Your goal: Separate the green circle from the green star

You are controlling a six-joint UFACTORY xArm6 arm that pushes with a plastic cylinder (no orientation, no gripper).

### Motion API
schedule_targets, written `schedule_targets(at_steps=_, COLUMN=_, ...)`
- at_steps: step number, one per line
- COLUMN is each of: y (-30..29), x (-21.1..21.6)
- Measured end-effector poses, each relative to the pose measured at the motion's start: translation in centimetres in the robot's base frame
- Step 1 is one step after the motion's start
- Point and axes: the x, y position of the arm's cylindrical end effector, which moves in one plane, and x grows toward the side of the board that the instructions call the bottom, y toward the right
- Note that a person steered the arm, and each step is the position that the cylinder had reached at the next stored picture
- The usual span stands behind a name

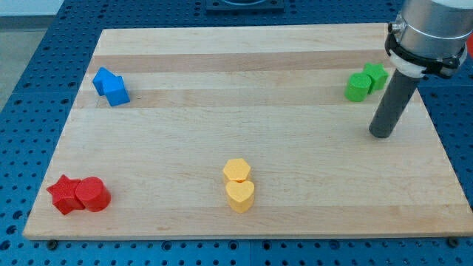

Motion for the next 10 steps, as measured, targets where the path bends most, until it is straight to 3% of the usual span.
schedule_targets(at_steps=1, y=5.9, x=-3.5)
schedule_targets(at_steps=3, y=6.4, x=-5.3)
schedule_targets(at_steps=5, y=4.8, x=-10.1)
schedule_targets(at_steps=10, y=3.3, x=-10.4)
